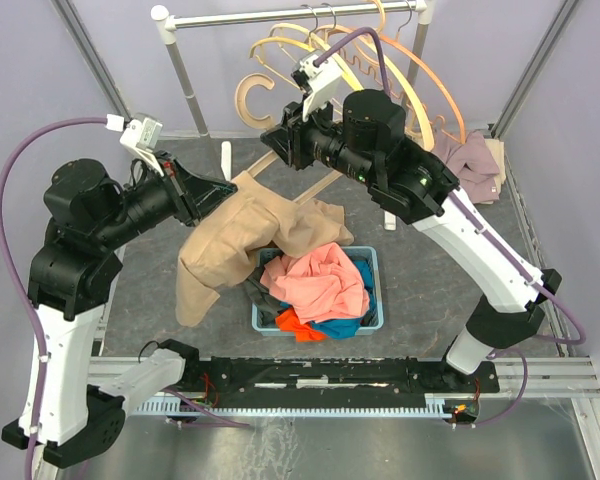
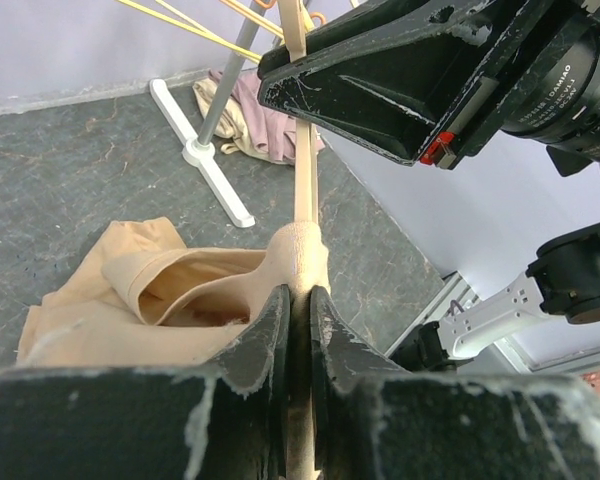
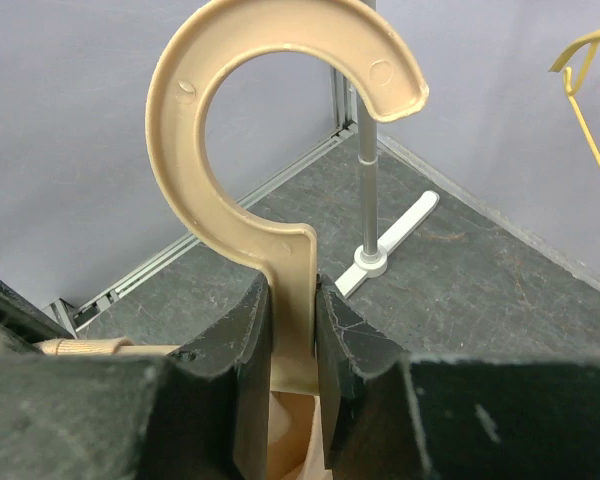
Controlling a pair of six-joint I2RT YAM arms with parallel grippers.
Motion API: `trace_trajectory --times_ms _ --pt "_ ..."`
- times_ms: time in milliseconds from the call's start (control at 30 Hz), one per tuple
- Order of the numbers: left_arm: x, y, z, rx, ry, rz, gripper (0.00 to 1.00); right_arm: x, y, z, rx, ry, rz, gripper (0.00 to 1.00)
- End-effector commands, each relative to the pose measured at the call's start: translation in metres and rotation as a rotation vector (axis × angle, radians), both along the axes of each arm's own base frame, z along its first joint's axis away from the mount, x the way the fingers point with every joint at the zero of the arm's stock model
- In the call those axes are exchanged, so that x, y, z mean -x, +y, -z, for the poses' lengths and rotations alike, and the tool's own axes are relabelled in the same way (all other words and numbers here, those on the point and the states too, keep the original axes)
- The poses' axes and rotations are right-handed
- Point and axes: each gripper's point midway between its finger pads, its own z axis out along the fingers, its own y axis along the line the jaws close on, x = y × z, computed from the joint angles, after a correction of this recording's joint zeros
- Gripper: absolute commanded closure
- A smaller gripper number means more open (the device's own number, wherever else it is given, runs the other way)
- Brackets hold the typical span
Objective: Remove the t-shirt from the hanger
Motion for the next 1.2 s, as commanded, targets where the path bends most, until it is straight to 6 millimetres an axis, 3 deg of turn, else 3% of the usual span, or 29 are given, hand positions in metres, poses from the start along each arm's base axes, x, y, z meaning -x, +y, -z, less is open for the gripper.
trace_trajectory --times_ms 0,267,567,767,1167 --pt "0.019 0.005 -0.014 0.069 -0.011 -0.007 0.83 -0.015 -0.045 -0.046 -0.089 -0.098 0.145 0.94" --pt "0.017 0.004 -0.014 0.075 -0.014 -0.005 0.76 -0.015 -0.045 -0.044 -0.083 -0.095 0.142 0.94" --pt "0.017 0.005 -0.008 0.071 -0.006 -0.015 0.97 -0.022 -0.051 -0.045 -0.085 -0.1 0.169 0.95" --pt "0.018 0.012 -0.01 0.068 -0.015 -0.053 0.97 -0.024 -0.054 -0.046 -0.087 -0.104 0.176 0.95" --pt "0.03 0.027 -0.033 0.129 -0.145 -0.119 0.97 -0.026 -0.062 -0.048 -0.09 -0.115 0.198 0.95"
